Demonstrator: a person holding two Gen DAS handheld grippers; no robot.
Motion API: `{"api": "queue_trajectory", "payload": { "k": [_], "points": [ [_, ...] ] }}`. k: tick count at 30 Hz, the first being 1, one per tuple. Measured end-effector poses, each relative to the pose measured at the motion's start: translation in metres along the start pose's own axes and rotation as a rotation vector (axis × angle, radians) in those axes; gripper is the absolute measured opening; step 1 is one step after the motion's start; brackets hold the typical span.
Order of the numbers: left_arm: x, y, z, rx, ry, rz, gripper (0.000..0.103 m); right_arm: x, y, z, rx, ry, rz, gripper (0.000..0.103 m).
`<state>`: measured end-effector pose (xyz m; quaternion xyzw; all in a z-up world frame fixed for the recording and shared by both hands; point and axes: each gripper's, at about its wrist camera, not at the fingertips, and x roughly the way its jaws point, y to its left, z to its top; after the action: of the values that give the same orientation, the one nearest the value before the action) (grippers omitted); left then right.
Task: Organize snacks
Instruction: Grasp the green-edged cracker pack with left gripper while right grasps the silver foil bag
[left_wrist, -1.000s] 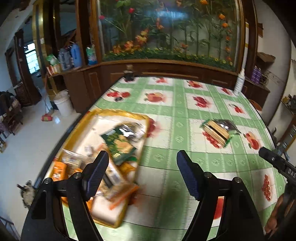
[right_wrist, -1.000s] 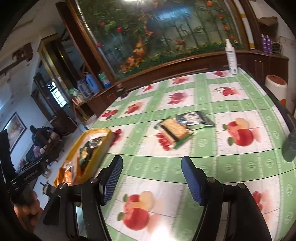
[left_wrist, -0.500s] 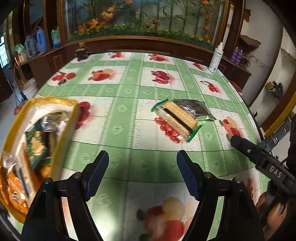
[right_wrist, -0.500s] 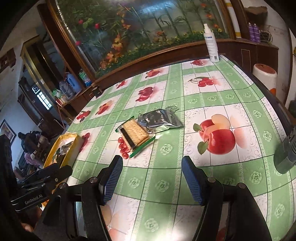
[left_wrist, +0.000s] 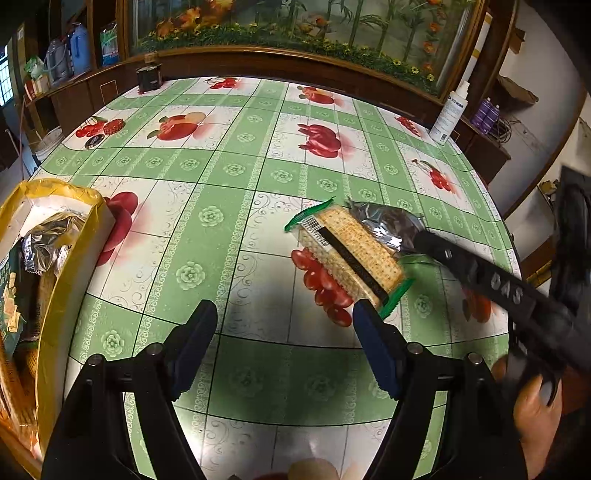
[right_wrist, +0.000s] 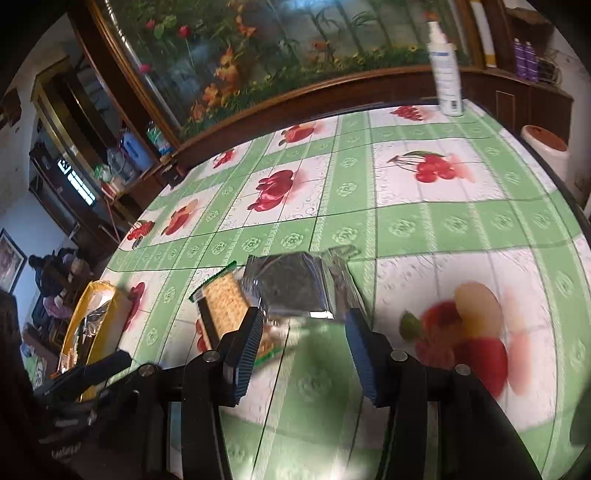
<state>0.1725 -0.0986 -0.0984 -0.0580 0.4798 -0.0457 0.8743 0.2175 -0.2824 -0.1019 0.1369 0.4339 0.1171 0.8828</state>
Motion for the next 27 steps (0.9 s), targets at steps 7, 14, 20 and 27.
{"api": "queue_trajectory", "payload": {
  "k": [7, 14, 20, 27],
  "points": [
    [0.011, 0.008, 0.002, -0.027, 0.031, 0.004, 0.076, 0.041, 0.017, 0.035, -0.107, 0.026, 0.016, 0.065],
    [0.019, 0.009, 0.013, -0.037, 0.033, 0.010, 0.076, 0.035, 0.015, 0.015, -0.161, 0.120, -0.020, 0.062],
    [0.023, -0.007, 0.022, -0.016, 0.028, 0.004, 0.076, -0.014, 0.009, -0.032, -0.159, 0.162, -0.088, 0.063],
    [0.053, -0.035, 0.035, 0.053, 0.051, 0.074, 0.078, -0.046, 0.018, -0.044, -0.222, 0.078, -0.115, 0.075]
  ]
}}
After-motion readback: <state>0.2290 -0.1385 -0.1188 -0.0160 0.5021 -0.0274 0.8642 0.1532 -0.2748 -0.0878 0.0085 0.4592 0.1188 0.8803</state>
